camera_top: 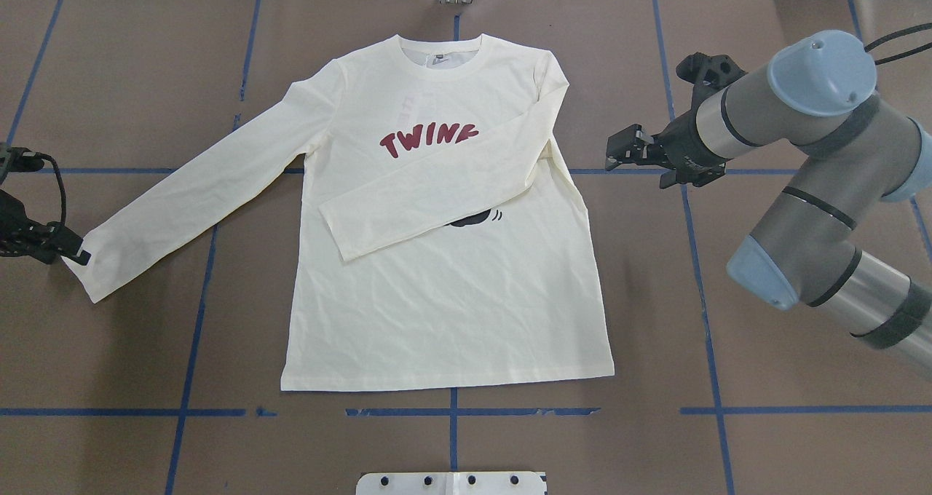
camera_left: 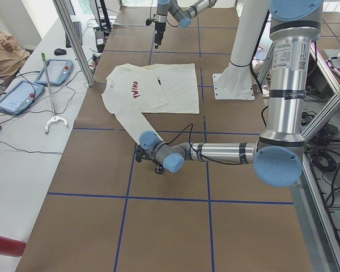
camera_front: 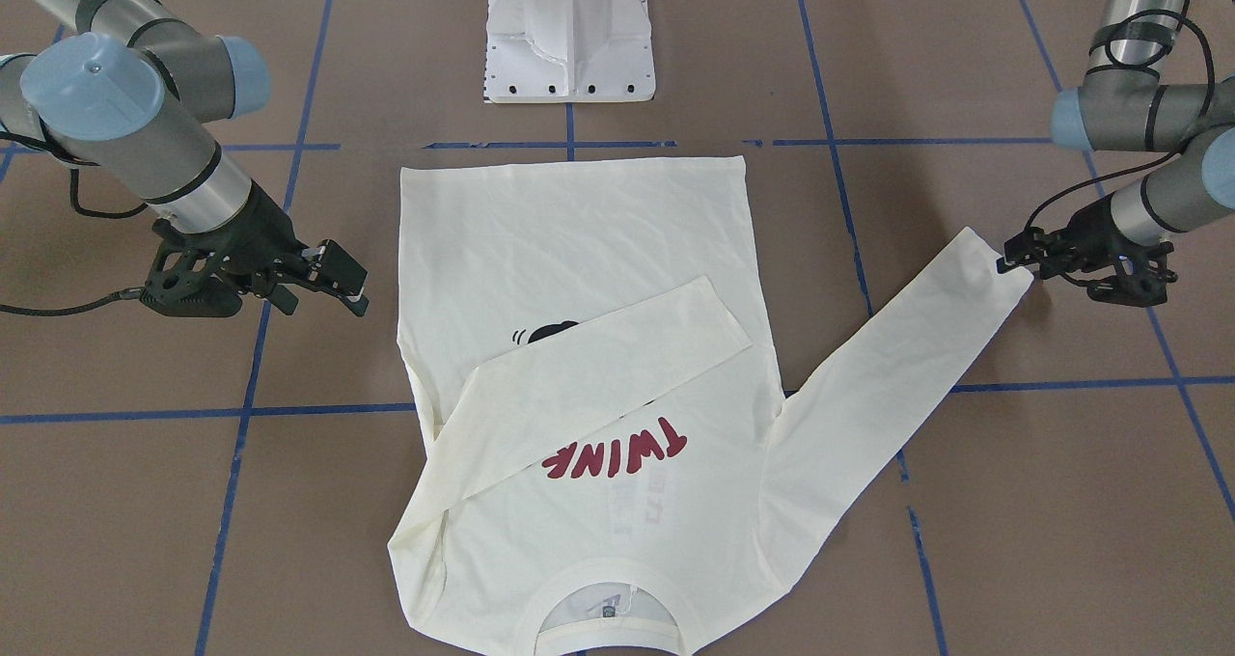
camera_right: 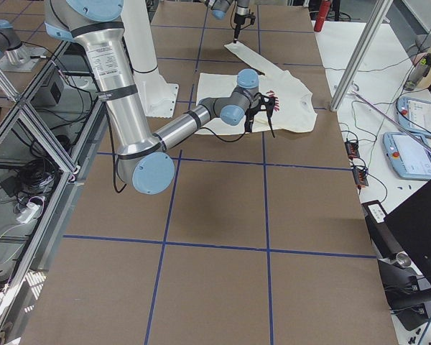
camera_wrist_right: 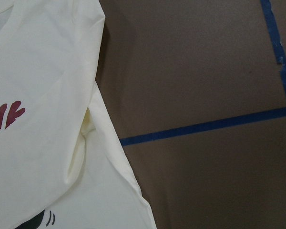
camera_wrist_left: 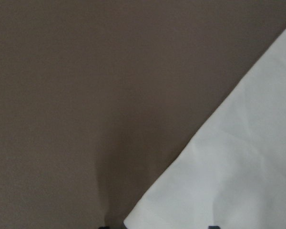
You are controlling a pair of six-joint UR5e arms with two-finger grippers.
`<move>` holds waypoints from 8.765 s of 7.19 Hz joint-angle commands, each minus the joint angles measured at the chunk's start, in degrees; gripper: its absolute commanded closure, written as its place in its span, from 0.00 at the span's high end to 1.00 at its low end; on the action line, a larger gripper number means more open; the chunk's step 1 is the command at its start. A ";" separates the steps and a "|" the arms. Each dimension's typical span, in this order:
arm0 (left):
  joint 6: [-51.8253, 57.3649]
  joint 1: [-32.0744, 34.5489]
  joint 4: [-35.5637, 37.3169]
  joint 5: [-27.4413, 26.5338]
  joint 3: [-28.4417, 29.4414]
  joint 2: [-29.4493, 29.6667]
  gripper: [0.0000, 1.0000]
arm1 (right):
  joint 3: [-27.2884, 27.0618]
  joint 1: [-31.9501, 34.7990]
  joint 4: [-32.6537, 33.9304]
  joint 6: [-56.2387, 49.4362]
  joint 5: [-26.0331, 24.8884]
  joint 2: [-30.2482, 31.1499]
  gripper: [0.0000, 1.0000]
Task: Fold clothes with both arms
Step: 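Grasp the other sleeve cuff with the left gripper, then fold the held sleeve across the chest with the left gripper, then release the sleeve with the left gripper while the right moves to the hem, then grasp the hem corner with the right gripper while the left moves to the other corner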
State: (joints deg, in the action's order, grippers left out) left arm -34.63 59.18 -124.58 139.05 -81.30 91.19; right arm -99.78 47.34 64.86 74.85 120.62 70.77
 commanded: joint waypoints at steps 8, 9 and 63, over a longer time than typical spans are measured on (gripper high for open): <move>-0.52 0.15 0.74 6.04 -8.23 0.22 0.00 | -0.33 0.12 -0.09 0.03 -0.30 0.60 0.99; -1.13 0.41 1.18 6.15 -11.48 0.48 0.00 | -1.11 0.12 -0.18 0.03 -0.30 1.99 0.99; -71.77 -40.35 2.76 -38.41 -30.40 4.52 0.72 | -21.42 -39.96 14.85 38.79 -41.08 12.73 0.00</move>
State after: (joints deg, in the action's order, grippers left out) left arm -101.76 21.73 -123.21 101.29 -111.37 96.01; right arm -121.21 7.38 79.68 113.64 79.55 83.59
